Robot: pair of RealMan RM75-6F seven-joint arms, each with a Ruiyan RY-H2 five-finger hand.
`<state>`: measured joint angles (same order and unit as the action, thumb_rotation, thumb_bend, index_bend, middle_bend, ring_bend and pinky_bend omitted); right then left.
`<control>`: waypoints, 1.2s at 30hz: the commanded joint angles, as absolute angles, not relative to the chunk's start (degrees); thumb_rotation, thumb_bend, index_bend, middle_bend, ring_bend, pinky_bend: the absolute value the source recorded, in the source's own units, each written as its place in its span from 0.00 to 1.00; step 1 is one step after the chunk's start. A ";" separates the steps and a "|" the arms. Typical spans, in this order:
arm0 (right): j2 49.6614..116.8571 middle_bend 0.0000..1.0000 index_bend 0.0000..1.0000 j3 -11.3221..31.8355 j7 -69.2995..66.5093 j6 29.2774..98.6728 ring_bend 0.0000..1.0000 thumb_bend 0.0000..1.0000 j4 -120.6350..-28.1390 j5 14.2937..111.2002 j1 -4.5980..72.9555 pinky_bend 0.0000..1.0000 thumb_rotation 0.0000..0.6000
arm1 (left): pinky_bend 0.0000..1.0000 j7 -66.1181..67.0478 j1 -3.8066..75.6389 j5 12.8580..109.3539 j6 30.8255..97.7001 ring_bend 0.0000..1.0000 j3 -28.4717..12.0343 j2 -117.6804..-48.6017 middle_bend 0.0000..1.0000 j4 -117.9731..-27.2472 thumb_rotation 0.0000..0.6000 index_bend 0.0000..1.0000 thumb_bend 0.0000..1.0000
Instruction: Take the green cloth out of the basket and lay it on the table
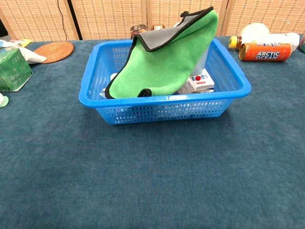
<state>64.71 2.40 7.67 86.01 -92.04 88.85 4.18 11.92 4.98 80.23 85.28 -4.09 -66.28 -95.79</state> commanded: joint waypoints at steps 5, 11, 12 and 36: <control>64.58 0.00 0.00 2.24 7.89 85.18 0.00 0.00 -92.48 88.55 4.40 0.00 1.00 | 0.00 11.20 5.47 80.05 84.26 0.00 -4.16 -66.50 0.00 -95.28 1.00 0.00 0.20; 64.30 0.00 0.00 2.27 7.85 85.55 0.00 0.00 -92.95 89.04 4.41 0.00 1.00 | 0.00 10.60 6.68 81.40 83.53 0.00 -4.50 -66.55 0.00 -95.73 1.00 0.00 0.20; 64.23 0.00 0.00 2.30 7.58 85.49 0.00 0.00 -92.88 88.74 4.33 0.00 1.00 | 0.00 9.92 7.05 82.62 83.75 0.00 -4.57 -66.39 0.00 -96.00 1.00 0.00 0.20; 63.73 0.00 0.00 2.87 6.14 83.37 0.00 0.00 -92.56 86.57 4.96 0.00 1.00 | 0.00 13.26 36.12 88.98 58.45 0.00 -15.08 -64.91 0.00 -97.96 1.00 0.00 0.20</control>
